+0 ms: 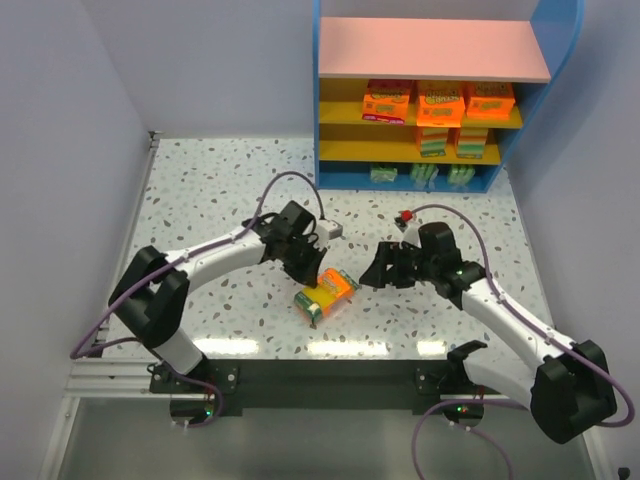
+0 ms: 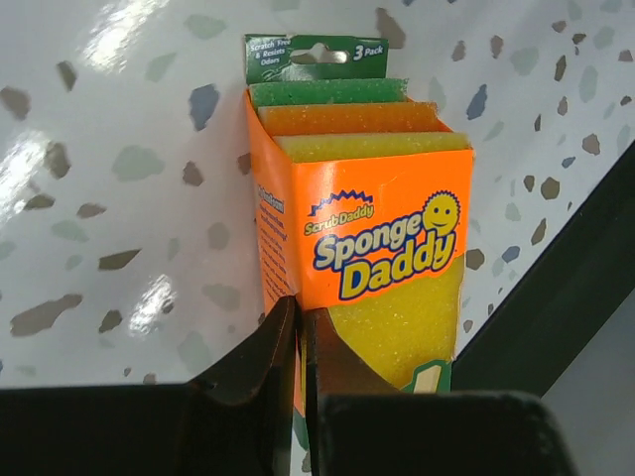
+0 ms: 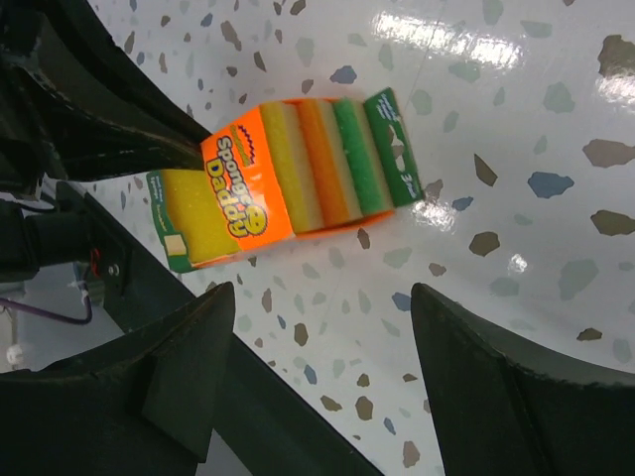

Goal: Place and organize the cleaning sponges onto the shelf

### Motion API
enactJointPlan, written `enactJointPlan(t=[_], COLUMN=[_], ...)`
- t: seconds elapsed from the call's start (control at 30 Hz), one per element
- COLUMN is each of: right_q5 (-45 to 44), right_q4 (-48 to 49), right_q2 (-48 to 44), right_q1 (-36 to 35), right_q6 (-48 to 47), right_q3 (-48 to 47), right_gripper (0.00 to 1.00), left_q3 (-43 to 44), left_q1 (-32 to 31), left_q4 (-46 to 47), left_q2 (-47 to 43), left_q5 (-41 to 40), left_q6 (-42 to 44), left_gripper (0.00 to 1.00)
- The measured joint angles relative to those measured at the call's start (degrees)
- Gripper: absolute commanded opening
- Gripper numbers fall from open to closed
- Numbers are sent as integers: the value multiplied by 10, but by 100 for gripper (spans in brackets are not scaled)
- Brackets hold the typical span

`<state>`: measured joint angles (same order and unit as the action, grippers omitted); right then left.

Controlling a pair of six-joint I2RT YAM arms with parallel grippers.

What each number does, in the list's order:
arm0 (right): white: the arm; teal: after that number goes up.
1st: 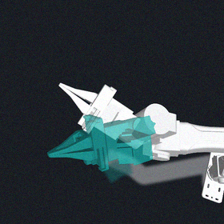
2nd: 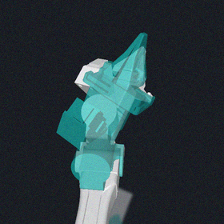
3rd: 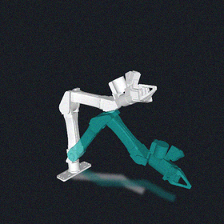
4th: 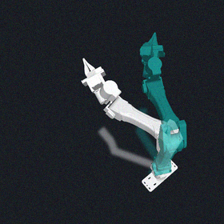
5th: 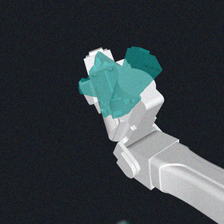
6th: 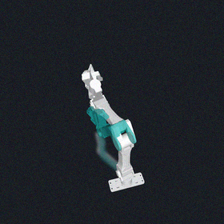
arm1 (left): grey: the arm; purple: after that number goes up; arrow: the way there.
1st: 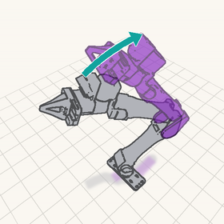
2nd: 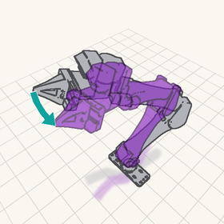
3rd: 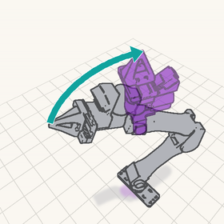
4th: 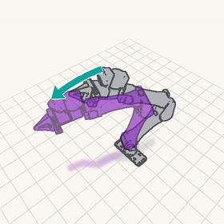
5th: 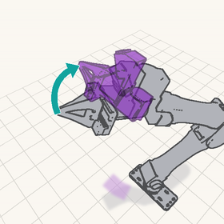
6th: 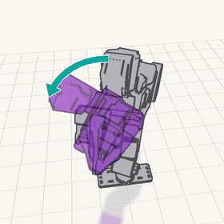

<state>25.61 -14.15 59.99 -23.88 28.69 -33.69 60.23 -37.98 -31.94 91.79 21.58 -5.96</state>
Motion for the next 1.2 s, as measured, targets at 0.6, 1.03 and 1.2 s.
enactJointPlan(t=[0.6, 1.03, 1.2], right_q5=[37, -4, -6], right_q4=[-20, -23, -26], right_q2=[73, 155, 179], right_q1=[-10, -24, -30], right_q6=[-39, -79, -96], right_q3=[-11, -82, -97], right_gripper=[68, 64, 59], left_q3=[97, 90, 34], left_q1=[-92, -91, -88], left_q4=[0, 14, 45], left_q2=[58, -77, -198], left_q5=[-43, -309, -375], left_q6=[83, -36, -117], left_gripper=[73, 78, 70])
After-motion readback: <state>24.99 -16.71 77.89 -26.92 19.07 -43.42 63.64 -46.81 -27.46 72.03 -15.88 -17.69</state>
